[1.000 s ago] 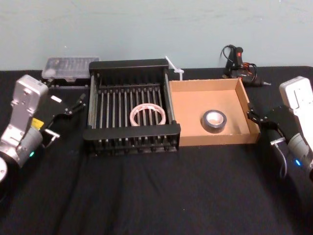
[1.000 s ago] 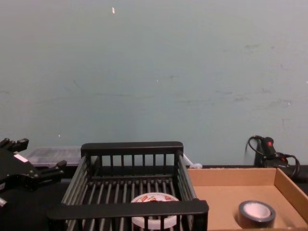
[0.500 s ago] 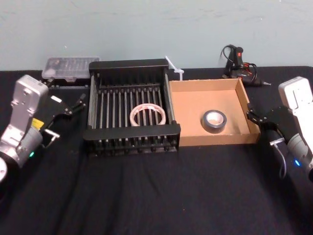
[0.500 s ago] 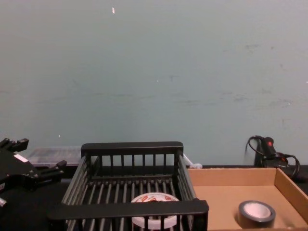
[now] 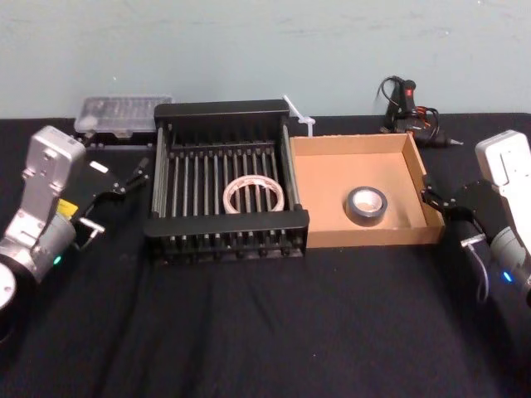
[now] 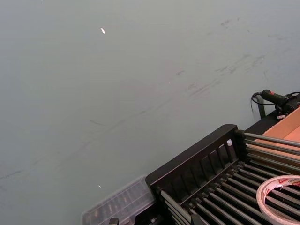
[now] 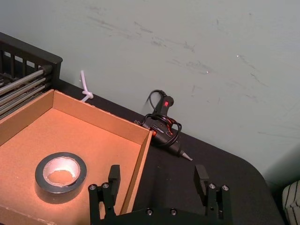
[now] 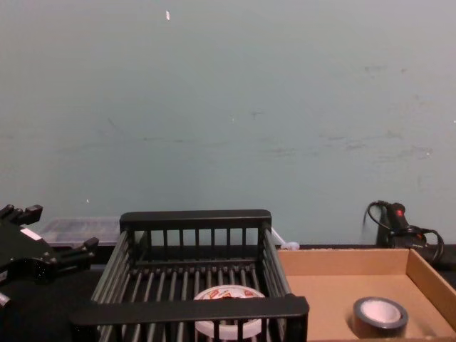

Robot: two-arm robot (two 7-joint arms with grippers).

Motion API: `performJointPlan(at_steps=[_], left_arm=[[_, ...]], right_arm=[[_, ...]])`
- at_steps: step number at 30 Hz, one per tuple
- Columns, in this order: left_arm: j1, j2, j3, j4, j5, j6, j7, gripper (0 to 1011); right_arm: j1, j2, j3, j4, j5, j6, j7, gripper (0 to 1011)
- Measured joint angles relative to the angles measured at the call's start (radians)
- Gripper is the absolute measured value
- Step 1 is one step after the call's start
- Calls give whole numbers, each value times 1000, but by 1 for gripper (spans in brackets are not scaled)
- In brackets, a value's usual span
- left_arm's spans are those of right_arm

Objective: Pick up the white tape and place it into the black box , Pick up the silver tape and place it into the brown box.

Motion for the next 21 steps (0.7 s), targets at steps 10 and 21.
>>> performJointPlan(at_steps=[10,21], left_arm=[[0,0,0,0,0,0,0,1001],[0,0,0,0,0,0,0,1001]], right_arm=[[0,0,0,0,-1,1,-1,1002],[0,0,0,0,-1,1,-1,1003]])
